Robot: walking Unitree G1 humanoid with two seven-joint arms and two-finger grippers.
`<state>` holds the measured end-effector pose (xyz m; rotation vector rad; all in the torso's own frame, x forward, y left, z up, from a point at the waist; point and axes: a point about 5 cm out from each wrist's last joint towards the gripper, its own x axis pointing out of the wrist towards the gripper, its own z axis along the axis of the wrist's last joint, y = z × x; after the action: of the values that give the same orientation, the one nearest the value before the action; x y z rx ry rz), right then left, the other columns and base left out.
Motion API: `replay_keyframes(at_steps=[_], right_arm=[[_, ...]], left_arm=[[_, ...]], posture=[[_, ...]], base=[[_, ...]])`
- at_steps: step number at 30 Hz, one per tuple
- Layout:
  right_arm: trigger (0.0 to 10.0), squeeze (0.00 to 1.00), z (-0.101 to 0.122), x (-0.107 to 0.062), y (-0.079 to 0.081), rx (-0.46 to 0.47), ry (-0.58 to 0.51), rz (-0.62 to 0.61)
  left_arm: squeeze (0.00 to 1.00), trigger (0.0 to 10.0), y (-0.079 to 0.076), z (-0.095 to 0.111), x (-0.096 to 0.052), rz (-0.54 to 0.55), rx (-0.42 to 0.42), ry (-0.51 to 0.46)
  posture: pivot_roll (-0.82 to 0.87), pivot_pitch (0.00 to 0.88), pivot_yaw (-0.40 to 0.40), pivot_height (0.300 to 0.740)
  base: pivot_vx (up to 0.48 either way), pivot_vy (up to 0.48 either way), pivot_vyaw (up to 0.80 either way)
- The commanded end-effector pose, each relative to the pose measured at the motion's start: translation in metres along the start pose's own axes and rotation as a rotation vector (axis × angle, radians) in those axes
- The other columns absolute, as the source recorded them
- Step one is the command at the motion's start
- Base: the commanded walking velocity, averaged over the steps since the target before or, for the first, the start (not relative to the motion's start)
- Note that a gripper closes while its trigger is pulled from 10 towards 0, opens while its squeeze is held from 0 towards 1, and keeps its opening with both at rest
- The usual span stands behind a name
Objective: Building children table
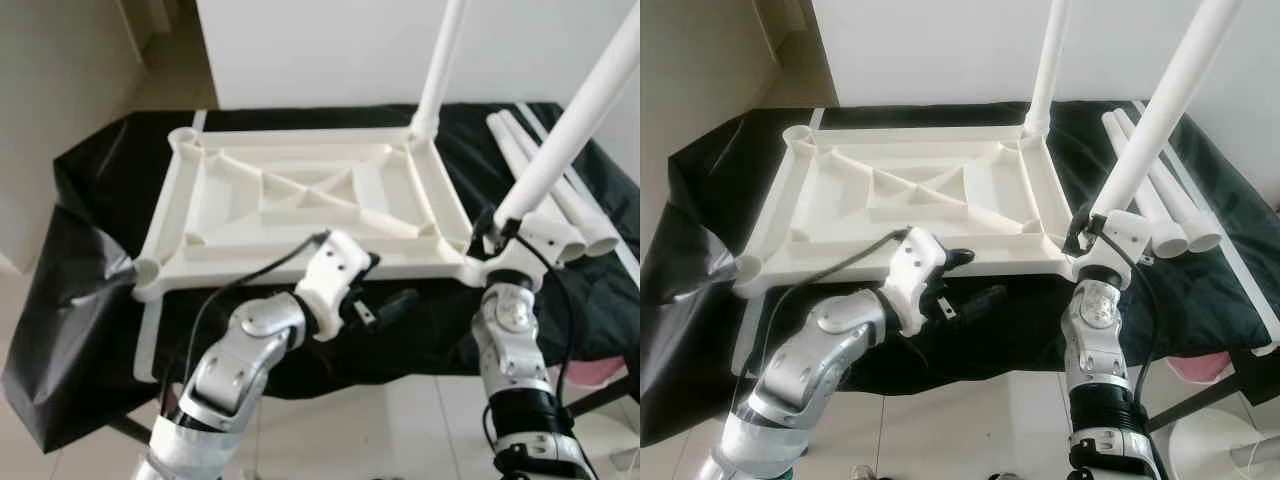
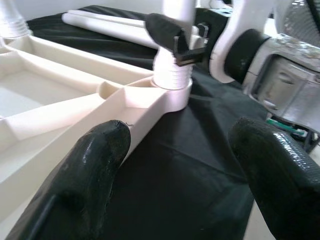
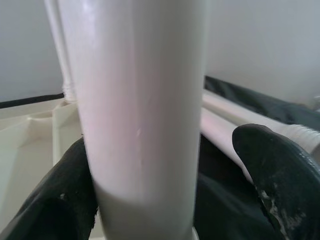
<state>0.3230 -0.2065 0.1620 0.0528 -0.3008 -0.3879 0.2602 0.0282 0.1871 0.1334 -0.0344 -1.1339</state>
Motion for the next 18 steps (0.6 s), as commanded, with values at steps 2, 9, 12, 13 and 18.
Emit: replay_keyframes(at_steps=[2, 9, 12, 13, 18], right_arm=[[10.0, 0.35, 0.0, 0.004, -0.004, 0.011, 0.008, 0.094], [10.0, 0.0, -0.006, 0.011, -0.011, -0.023, 0.063, 0.296], [10.0, 0.0, -0.008, 0.013, -0.015, -0.022, 0.085, 0.35], [10.0, 0.0, -0.009, 0.015, -0.018, -0.033, 0.092, 0.385], [10.0, 0.0, -0.015, 0.019, -0.025, -0.031, 0.157, 0.528]], left_arm=[[0.0, 10.0, -0.007, 0.0, 0.003, -0.008, -0.005, -0.001], [0.0, 10.0, -0.008, -0.008, 0.013, 0.026, 0.082, 0.065], [0.0, 10.0, -0.007, -0.01, 0.015, 0.047, 0.112, 0.082], [0.0, 10.0, -0.007, -0.009, 0.018, 0.058, 0.113, 0.081], [0.0, 10.0, -0.012, -0.007, 0.026, 0.081, 0.106, 0.062]], posture=[[-0.06, 0.067, 0.012, 0.74], [-0.07, 0.072, 0.014, 0.74], [-0.07, 0.075, 0.014, 0.74], [-0.07, 0.077, 0.013, 0.74], [-0.07, 0.08, 0.013, 0.74]], base=[[0.0, 0.0, 0.0], [0.0, 0.0, 0.0], [0.0, 0.0, 0.0], [0.0, 0.0, 0.0], [0.0, 0.0, 0.0]])
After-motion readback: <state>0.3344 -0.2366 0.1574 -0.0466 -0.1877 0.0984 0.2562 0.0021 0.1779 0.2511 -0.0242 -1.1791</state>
